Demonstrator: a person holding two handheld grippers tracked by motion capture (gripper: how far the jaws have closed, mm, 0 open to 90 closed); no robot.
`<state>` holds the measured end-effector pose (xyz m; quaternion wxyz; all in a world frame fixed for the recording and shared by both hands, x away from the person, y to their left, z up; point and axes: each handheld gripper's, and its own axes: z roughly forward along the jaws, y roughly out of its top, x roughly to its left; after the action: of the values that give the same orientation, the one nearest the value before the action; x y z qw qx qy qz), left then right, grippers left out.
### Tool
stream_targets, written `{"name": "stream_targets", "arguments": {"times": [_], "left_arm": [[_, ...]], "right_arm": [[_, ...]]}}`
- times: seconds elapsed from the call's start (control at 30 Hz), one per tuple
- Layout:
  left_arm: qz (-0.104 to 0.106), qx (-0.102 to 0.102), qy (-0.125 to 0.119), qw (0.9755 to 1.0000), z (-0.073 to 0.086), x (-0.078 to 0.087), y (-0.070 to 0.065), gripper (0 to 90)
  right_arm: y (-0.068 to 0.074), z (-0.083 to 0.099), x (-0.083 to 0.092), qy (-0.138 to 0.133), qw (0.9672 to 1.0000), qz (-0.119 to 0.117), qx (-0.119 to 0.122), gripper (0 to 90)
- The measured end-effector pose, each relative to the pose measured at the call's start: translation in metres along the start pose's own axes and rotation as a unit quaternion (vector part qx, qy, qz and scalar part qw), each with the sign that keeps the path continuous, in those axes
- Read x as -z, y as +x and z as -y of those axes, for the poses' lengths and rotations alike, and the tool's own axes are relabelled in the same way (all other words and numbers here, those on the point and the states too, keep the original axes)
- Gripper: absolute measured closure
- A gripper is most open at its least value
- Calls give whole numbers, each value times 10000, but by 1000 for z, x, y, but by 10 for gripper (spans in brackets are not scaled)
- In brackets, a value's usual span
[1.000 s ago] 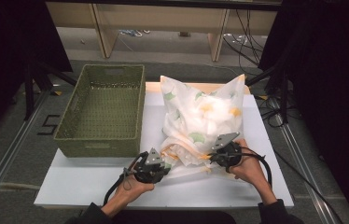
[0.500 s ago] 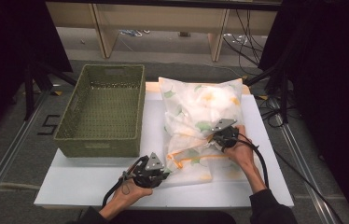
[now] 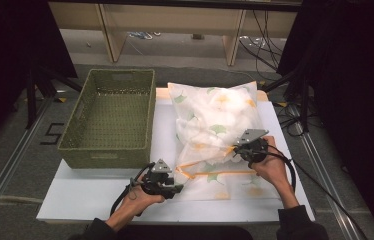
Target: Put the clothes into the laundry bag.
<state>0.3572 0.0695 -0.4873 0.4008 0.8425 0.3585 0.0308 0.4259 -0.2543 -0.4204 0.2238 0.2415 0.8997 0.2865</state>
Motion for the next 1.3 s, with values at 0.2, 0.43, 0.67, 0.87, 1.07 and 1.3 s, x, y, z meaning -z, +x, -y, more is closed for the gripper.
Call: {"name": "stream_targets", "arguments": {"times": [0.2,0.43,0.67,0.87,1.07,1.3], "left_arm": [[125,281,-152,9994,-1,-7,4,558],[149,506,-302,9982,-3,-5,8,531],[356,798,-340,9956,-4,-3,14,507],[452,860,-490,9941,-6,3,16,508],[620,962,-526,9920,-8,13,19,464],[902,1065,-529,9888,-9,21,25,474]], "right_arm": [[21,4,21,86,9994,-278,200,900],[34,29,-12,815,9921,-903,304,900],[30,32,-14,722,9935,-858,172,847],[40,20,-9,582,9954,-730,229,727],[42,18,-20,834,9919,-800,526,900],[44,18,-23,728,9932,-833,361,900]]}}
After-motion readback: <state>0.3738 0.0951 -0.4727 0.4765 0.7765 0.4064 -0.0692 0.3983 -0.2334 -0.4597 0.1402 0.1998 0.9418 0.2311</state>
